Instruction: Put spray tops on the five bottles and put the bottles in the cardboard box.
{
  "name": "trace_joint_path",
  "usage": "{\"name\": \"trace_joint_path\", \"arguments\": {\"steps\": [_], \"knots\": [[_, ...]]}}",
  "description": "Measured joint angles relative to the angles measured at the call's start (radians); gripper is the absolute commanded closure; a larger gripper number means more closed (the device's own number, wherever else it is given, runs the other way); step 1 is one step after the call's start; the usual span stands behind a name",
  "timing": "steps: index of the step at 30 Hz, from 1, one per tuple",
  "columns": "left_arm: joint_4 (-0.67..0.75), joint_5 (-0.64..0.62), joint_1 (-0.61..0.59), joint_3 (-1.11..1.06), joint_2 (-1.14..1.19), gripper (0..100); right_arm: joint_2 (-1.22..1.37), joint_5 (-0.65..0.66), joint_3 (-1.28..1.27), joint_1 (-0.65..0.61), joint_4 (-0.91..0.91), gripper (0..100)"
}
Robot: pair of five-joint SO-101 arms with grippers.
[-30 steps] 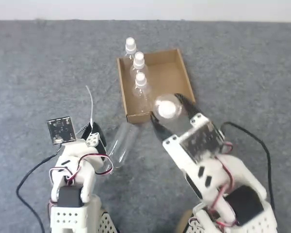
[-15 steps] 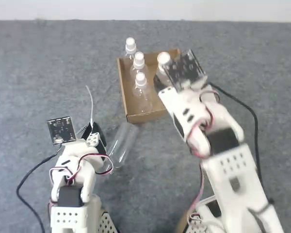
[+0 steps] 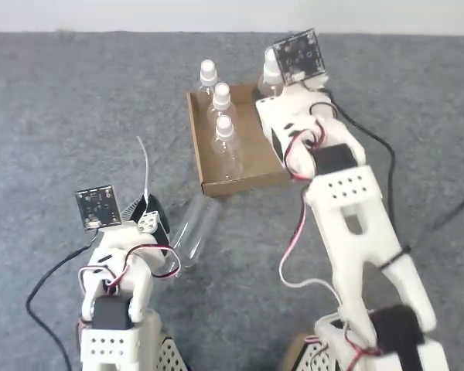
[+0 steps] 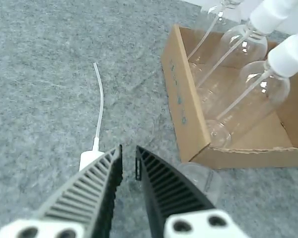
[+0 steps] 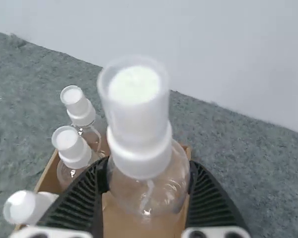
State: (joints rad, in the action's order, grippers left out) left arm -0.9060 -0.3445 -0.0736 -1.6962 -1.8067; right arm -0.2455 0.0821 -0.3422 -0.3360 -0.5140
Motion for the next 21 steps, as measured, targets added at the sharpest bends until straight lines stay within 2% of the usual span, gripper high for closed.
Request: {"name": "trace_joint_path", "arguments": {"steps": [6,21], "knots": [[0.0,0.0,0.0,0.0,0.0,96,0.13,-0.049,0.051,0.006,0.078,99.0],[0.0,0.002,-0.011,0.0,0.0,96,0.368,-0.052,0.06,0.018,0.336,99.0]]}}
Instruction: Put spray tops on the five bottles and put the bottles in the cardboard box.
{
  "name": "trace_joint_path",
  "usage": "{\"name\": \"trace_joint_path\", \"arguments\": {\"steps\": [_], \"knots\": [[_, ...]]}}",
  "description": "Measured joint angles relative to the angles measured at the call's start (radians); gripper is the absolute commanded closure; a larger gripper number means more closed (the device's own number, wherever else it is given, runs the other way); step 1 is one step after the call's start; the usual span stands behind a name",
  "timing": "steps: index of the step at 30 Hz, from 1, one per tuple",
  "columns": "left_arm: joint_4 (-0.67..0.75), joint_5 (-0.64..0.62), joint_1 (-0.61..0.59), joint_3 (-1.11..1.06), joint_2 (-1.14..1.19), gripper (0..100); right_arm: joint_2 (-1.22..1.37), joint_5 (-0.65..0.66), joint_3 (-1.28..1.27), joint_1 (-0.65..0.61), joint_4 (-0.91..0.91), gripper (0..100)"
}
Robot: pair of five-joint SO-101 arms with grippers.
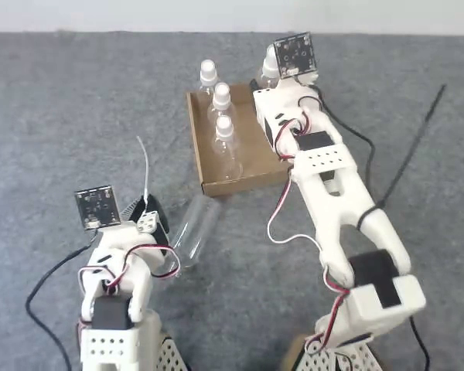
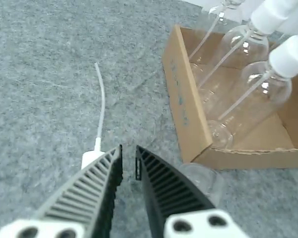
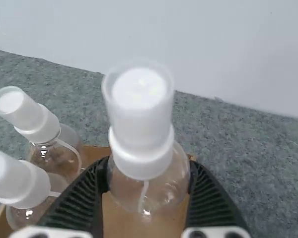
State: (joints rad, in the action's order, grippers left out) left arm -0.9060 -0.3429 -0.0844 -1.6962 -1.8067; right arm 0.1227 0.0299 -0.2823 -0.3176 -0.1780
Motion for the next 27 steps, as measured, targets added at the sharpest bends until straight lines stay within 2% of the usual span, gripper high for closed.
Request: {"name": "trace_joint_path", "arguments": {"steps": [16,27], "knots": [[0.0,-0.002,-0.018,0.0,0.0,96,0.239,0.0,0.144,0.015,0.041,99.0],[0.0,-0.002,-0.017,0.0,0.0,96,0.287,0.0,0.172,0.015,0.041,98.3]]}}
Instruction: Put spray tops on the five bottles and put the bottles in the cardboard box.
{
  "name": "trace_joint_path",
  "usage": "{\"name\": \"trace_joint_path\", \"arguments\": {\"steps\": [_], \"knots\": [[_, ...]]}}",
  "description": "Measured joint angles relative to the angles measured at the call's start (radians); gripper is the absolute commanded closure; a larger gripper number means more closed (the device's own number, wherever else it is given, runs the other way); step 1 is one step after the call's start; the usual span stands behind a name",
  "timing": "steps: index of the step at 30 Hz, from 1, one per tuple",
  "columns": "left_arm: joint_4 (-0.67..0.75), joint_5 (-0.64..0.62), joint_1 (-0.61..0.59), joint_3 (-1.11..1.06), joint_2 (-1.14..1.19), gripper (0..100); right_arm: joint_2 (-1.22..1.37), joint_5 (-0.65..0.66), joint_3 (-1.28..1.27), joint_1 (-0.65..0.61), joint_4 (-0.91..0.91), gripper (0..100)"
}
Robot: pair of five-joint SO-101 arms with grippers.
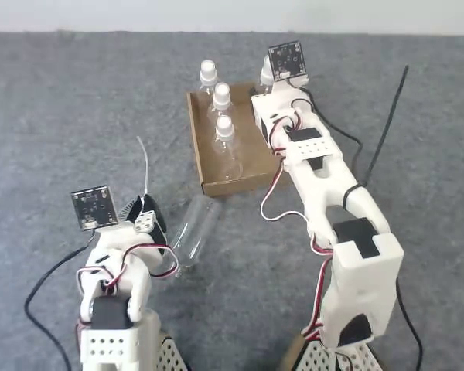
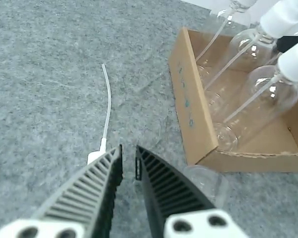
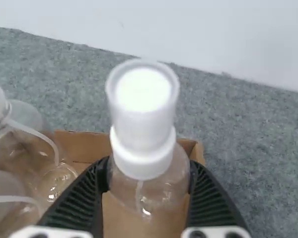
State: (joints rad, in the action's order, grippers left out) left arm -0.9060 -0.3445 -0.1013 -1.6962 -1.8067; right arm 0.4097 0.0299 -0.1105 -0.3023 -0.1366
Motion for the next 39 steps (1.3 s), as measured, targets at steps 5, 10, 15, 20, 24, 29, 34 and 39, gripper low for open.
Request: {"name": "trace_joint_path", "arguments": {"steps": [5,10,15,20,24,29,34,39], "knots": [[0.0,0.0,0.0,0.0,0.0,96,0.0,0.0,0.0,0.0,0.0,86.0],[0.0,0.0,0.0,0.0,0.0,96,0.0,-0.003,0.0,-0.002,0.0,80.9],[0.0,0.0,0.0,0.0,0.0,96,0.0,-0.003,0.0,0.002,0.0,80.7],[0.0,0.0,0.0,0.0,0.0,96,0.0,-0.003,0.0,0.0,0.0,80.5],[0.0,0.005,0.0,0.0,0.0,96,0.0,-0.003,0.0,0.0,0.0,72.8],[0.0,0.005,0.0,0.0,0.0,96,0.0,-0.031,0.0,0.0,0.0,70.6],[0.0,0.005,0.0,0.0,0.0,96,0.0,-0.046,0.0,0.0,0.0,70.6],[0.0,0.005,0.0,0.0,0.0,96,0.0,-0.046,0.0,0.0,-0.048,70.6]]}}
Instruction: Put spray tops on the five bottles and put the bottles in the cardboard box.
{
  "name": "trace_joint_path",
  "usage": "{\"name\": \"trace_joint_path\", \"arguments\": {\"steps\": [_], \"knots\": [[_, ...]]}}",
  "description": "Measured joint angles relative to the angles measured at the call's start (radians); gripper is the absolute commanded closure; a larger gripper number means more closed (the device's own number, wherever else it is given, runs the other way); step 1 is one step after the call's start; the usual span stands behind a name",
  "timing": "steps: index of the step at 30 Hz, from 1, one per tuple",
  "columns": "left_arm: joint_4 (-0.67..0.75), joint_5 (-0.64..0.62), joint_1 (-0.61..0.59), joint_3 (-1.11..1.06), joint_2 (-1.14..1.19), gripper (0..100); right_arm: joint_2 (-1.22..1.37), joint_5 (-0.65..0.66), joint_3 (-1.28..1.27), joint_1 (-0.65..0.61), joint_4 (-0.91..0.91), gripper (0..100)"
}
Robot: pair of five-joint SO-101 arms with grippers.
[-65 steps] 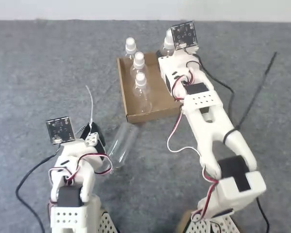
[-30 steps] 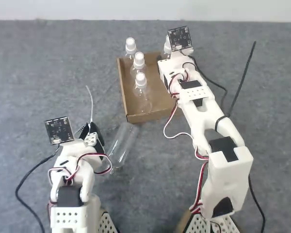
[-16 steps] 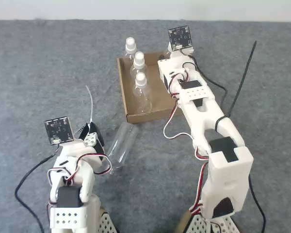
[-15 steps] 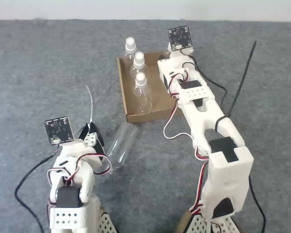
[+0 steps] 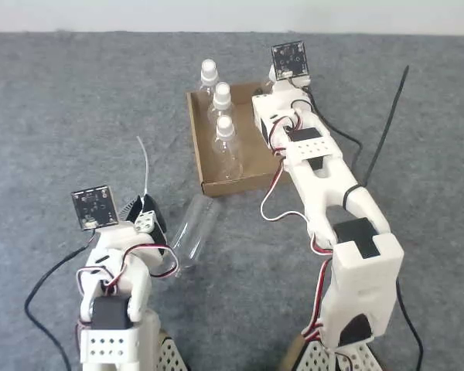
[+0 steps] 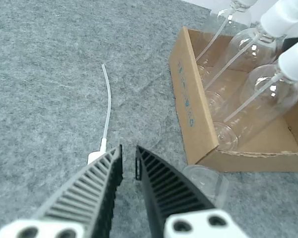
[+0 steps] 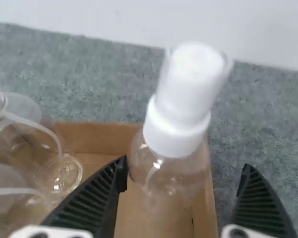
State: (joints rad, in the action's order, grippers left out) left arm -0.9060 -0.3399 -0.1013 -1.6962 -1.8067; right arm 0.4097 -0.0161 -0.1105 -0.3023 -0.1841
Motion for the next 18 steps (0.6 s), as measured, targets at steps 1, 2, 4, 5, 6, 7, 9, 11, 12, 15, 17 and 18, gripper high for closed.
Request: {"name": "trace_joint_path", "arguments": {"steps": [1,2,4,5,6,7,9,11,12,15,17,18], "knots": [[0.0,0.0,0.0,0.0,0.0,96,0.0,0.0,0.0,0.0,-0.006,70.6],[0.0,0.0,0.0,0.0,0.0,96,0.0,0.0,0.0,0.0,-0.011,70.6],[0.0,0.0,0.0,0.0,0.0,96,-0.002,0.0,0.0,0.0,-0.023,70.6],[0.0,0.0,0.0,0.0,0.0,96,-0.002,0.0,0.0,0.0,-0.029,70.6],[0.0,0.0,0.0,0.0,0.0,96,-0.002,0.0,0.0,0.0,-0.037,70.6],[0.0,0.0,0.0,0.0,0.0,96,-0.012,0.0,-0.002,0.0,-0.043,70.6],[0.0,0.0,0.0,0.0,0.0,96,-0.043,0.0,-0.011,0.0,-0.052,70.6],[0.0,0.0,-0.006,0.0,0.0,96,-0.08,0.0,-0.031,0.0,-0.054,70.6],[0.0,0.0,-0.008,0.0,0.0,96,-0.091,0.0,-0.043,-0.002,-0.054,70.6],[0.0,0.0,-0.006,0.0,0.0,96,-0.121,0.0,-0.075,0.0,-0.054,70.6],[0.0,0.0,-0.006,0.0,0.0,96,-0.149,0.0,-0.094,0.0,-0.054,70.6],[0.0,0.0,-0.006,0.0,0.0,96,-0.166,0.0,-0.109,-0.002,-0.054,70.6]]}}
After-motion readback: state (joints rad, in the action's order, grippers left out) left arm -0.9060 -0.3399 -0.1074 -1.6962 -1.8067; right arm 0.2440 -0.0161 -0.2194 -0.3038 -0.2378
